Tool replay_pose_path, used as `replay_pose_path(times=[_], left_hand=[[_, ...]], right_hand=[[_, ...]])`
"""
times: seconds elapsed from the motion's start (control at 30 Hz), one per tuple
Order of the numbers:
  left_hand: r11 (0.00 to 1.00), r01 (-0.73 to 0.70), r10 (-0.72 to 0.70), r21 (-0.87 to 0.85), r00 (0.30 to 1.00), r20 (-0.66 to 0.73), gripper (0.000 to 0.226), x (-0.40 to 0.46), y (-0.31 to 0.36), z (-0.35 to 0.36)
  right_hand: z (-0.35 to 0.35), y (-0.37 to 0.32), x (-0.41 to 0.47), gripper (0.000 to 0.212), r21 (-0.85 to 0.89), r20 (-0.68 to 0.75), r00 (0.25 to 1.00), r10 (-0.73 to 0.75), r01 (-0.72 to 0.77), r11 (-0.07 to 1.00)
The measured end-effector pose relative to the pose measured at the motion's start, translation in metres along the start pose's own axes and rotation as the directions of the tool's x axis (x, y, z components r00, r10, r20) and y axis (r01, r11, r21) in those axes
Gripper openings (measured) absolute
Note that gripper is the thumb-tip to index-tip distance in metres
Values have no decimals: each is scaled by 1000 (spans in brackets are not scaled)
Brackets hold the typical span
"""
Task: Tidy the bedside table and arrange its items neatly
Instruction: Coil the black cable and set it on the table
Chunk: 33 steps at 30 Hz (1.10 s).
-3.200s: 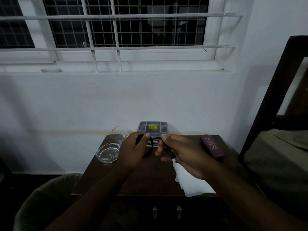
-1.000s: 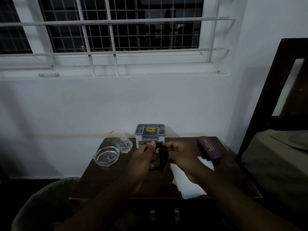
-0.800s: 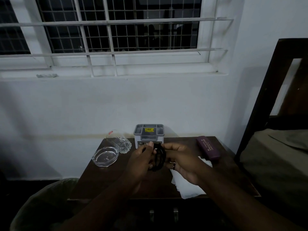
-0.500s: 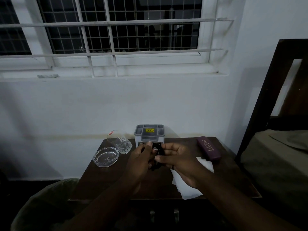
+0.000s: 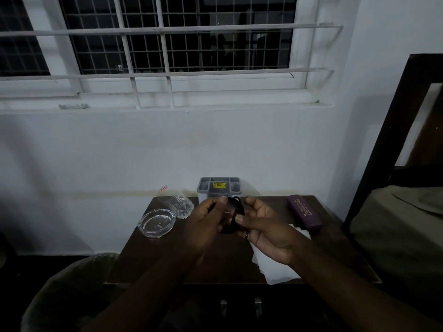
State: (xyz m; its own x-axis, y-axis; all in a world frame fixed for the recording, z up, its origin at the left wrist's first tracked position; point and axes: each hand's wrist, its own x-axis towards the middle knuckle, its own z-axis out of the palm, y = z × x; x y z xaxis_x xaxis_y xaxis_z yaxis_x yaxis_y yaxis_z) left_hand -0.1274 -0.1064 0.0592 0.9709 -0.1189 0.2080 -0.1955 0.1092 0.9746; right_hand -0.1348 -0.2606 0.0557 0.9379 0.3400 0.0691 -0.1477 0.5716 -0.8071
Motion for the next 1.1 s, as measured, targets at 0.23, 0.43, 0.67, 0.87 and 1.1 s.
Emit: replay_pose_path(times=[0.23, 0.43, 0.67, 0.87, 1.1], left_hand=[[995, -34, 32, 90, 999, 29, 24, 6, 3, -5], [989, -111, 102, 97, 990, 93, 19, 5, 7, -5], [981, -113, 112, 159, 994, 14, 18, 11, -4, -18], [980, -86, 84, 181, 996, 17, 19, 9, -11, -14], [985, -67, 71, 162, 997, -22, 20, 6, -12, -12]], right_hand=[[-1, 4, 4, 68, 59, 107, 993, 41, -48, 997], [-3, 4, 4, 71, 21, 238, 965, 108, -117, 993], [0, 3, 6, 65, -391, 70, 997, -36, 61, 918], [7, 2, 2, 67, -624, 46, 991, -129, 129, 770], [11, 11, -3, 61, -554, -30, 989, -142, 102, 827]])
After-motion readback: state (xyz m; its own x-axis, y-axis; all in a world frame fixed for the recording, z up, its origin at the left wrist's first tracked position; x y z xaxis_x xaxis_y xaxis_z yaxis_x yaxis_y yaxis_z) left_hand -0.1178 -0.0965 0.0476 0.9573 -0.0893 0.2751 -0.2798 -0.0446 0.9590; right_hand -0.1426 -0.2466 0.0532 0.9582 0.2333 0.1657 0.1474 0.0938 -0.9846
